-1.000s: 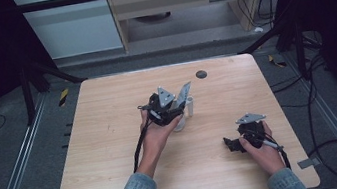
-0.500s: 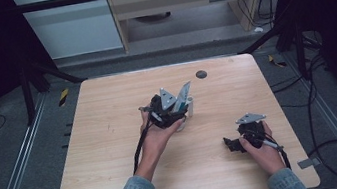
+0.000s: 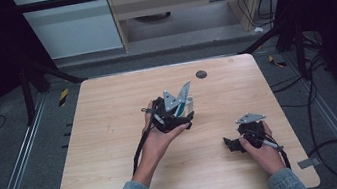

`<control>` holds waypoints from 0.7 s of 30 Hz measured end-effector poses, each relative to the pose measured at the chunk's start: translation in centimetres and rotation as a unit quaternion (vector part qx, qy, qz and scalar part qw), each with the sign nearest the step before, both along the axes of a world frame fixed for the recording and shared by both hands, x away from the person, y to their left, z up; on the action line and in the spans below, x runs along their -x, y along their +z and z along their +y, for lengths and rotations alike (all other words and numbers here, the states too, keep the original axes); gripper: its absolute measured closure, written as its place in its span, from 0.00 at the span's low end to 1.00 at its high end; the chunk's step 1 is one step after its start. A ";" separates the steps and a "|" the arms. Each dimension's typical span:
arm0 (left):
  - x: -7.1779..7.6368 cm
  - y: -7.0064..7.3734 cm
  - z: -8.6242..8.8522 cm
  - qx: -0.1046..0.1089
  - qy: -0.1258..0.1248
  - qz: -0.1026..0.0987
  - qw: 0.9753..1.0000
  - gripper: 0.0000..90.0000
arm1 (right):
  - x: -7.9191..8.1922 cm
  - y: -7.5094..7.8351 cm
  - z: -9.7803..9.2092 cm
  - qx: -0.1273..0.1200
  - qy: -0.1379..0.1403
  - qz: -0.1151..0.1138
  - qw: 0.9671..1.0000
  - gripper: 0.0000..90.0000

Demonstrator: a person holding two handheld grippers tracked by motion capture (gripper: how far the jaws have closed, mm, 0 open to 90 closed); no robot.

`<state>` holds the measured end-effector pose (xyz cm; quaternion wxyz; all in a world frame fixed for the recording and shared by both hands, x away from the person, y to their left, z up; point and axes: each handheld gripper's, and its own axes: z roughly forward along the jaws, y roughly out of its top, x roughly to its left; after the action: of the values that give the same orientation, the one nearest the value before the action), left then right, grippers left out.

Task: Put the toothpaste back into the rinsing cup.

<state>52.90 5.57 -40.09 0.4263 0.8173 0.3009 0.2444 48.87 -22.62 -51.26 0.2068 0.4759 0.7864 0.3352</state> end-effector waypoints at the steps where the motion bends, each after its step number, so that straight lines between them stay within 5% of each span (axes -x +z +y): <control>1: 0.1 0.0 0.0 -0.001 -0.002 0.003 1.000 0.11 | 0.0 0.0 0.0 0.000 0.001 0.000 1.000 0.00; 21: 2.8 -1.4 1.0 -0.014 -0.018 0.045 0.999 0.07 | 0.0 0.0 0.0 0.001 0.001 -0.001 1.000 0.00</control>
<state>50.12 6.59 -41.45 0.4048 0.8387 0.3020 0.2037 48.87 -22.63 -51.26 0.2073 0.4749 0.7869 0.3352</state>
